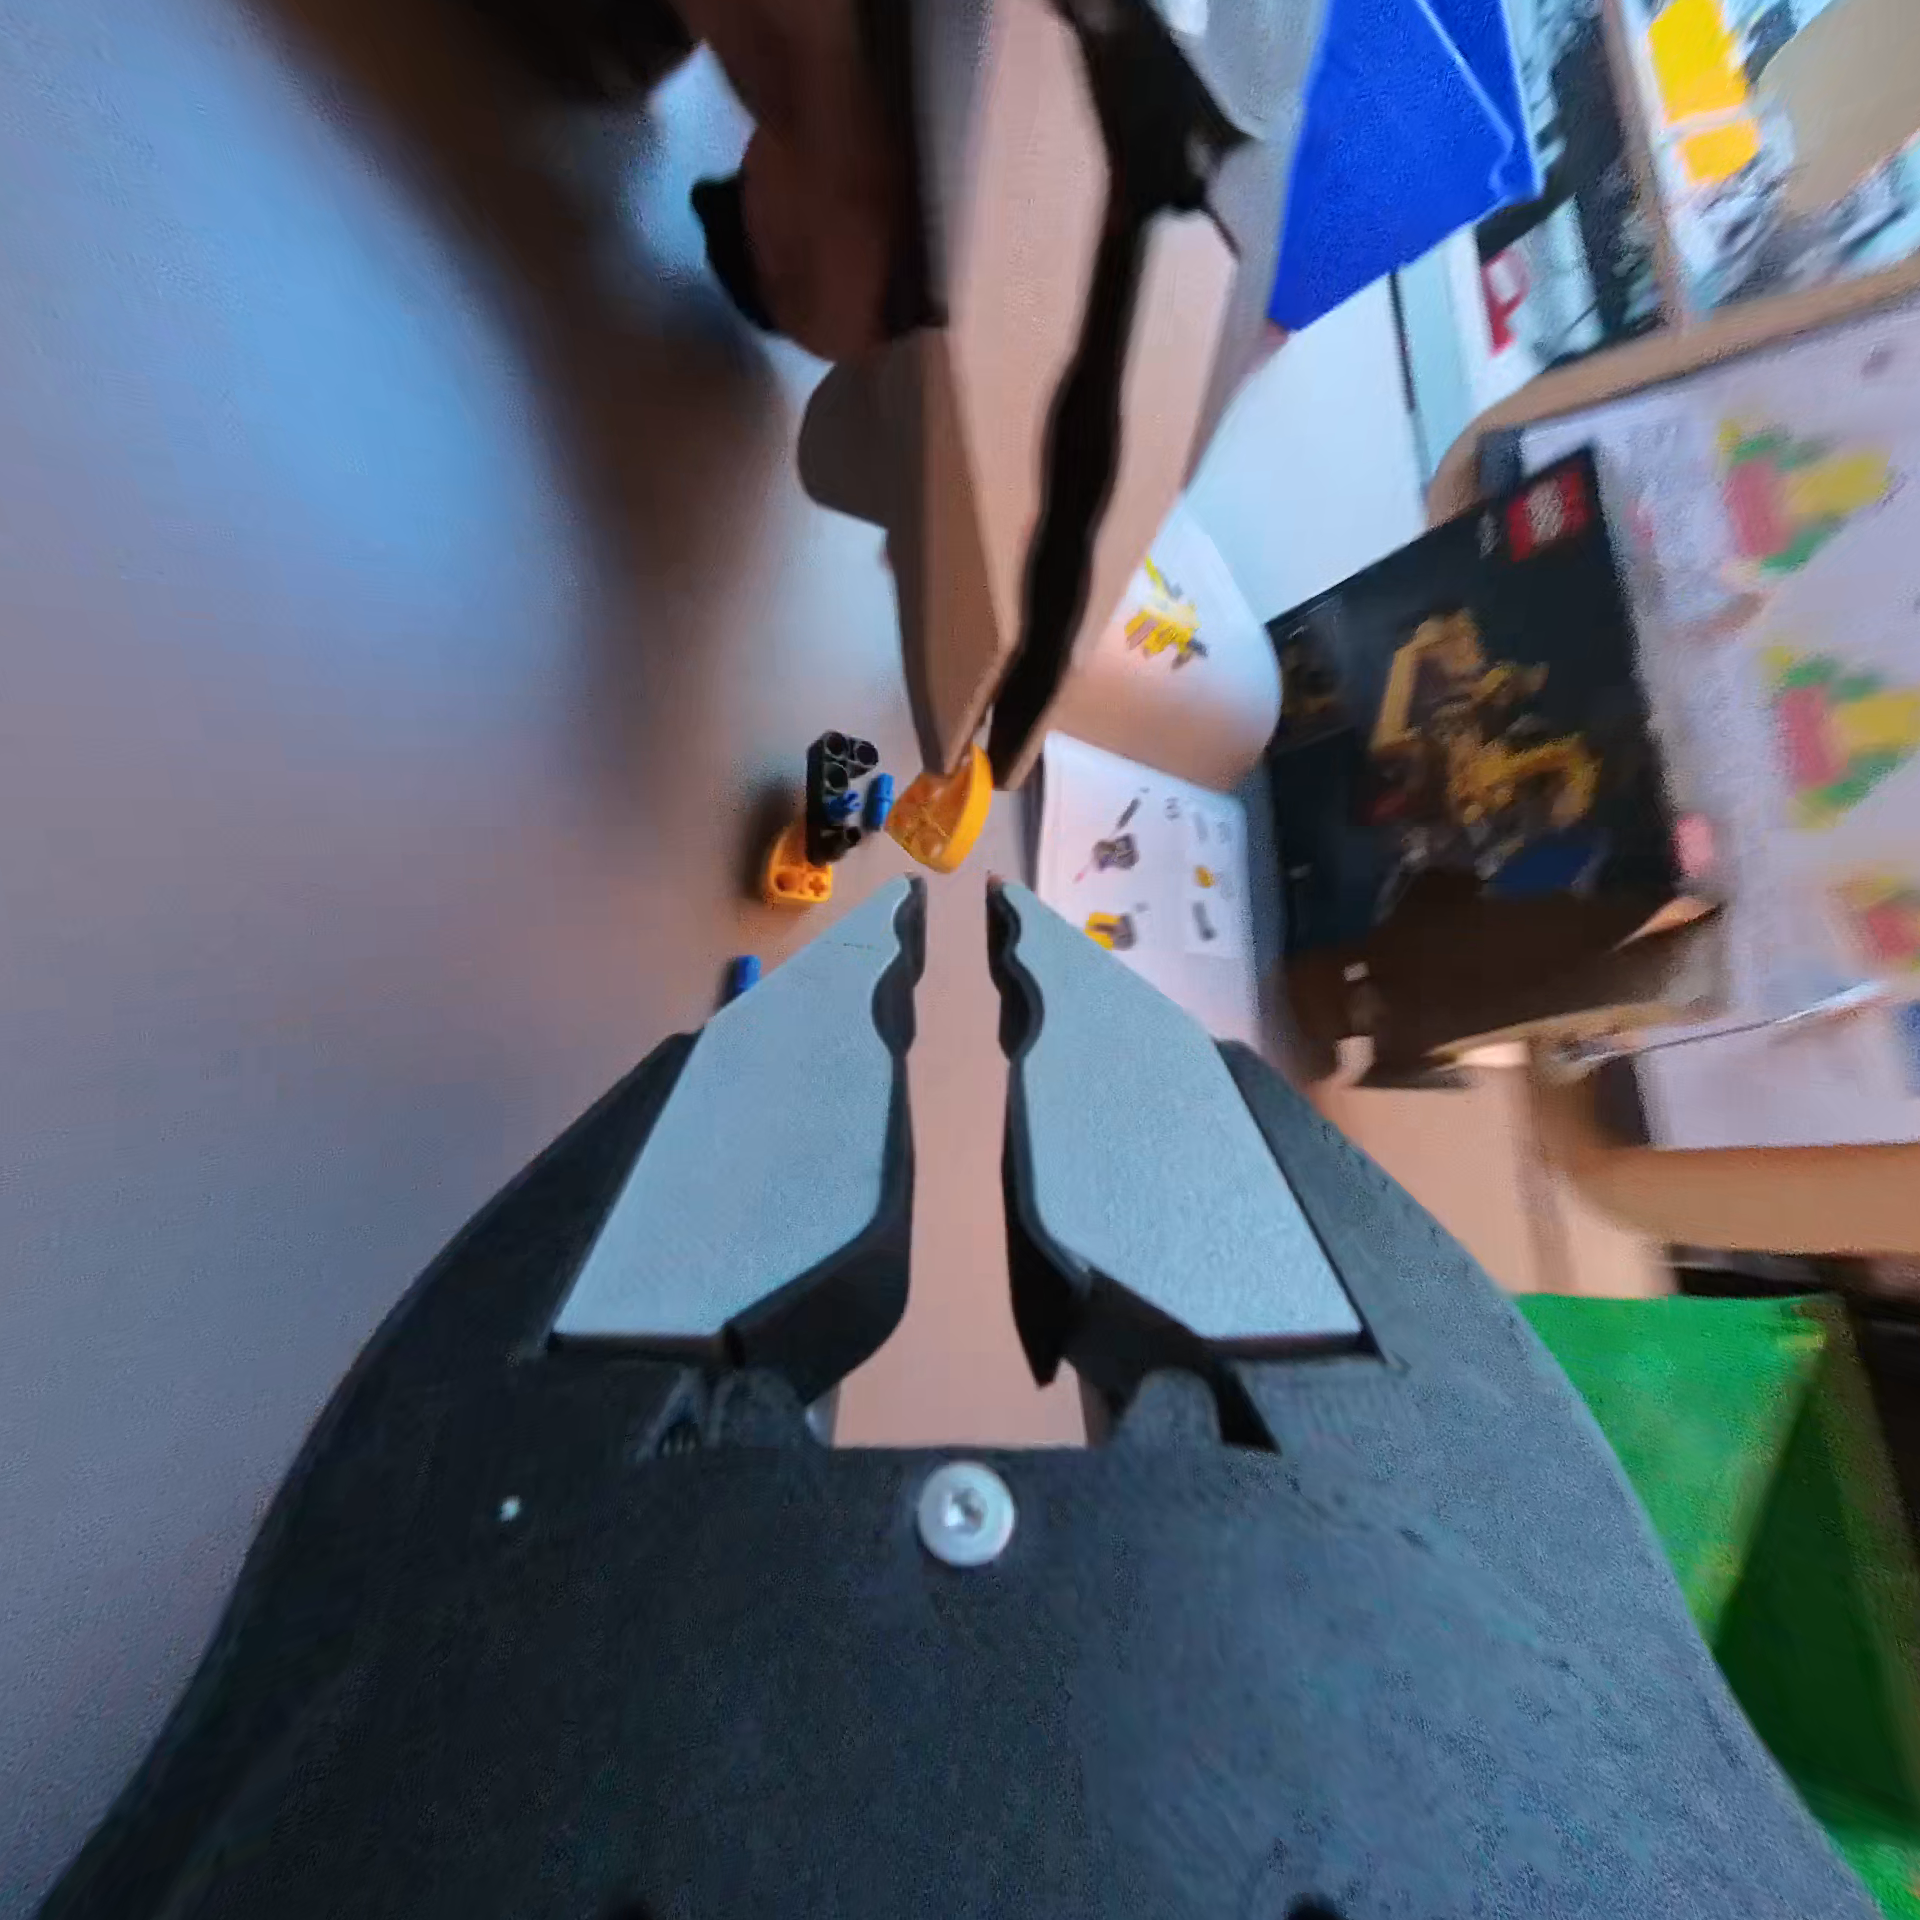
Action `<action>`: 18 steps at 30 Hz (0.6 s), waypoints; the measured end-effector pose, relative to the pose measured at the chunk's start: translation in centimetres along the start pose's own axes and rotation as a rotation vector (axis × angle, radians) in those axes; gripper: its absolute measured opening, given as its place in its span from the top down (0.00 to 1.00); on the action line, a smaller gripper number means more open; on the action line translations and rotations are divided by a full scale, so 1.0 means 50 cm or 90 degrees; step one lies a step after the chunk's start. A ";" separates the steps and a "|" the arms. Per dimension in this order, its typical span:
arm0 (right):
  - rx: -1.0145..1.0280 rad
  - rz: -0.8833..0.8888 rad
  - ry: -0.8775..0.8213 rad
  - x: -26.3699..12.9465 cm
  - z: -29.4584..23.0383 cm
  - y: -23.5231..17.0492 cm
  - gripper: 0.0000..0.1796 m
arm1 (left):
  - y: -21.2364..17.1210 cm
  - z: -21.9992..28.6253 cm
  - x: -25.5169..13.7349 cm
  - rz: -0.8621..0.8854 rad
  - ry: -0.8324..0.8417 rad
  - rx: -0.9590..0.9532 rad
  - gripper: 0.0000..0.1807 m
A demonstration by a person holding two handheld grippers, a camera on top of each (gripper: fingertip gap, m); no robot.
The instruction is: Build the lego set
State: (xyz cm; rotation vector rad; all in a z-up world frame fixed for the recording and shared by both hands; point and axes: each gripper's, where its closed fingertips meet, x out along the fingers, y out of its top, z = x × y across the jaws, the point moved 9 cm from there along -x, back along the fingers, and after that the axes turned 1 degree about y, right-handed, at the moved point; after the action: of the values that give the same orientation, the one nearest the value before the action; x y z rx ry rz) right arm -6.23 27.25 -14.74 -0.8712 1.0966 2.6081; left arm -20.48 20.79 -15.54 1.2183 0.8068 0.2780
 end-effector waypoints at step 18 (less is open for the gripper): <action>0.624 0.298 0.524 0.009 0.050 -0.043 0.85 | 0.005 0.075 -0.011 0.153 0.106 0.467 0.97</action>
State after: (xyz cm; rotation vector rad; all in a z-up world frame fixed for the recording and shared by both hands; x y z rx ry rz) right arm -6.88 30.51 -14.90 -1.5095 2.6771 1.4462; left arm -18.24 17.83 -14.66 2.0095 0.9424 0.2898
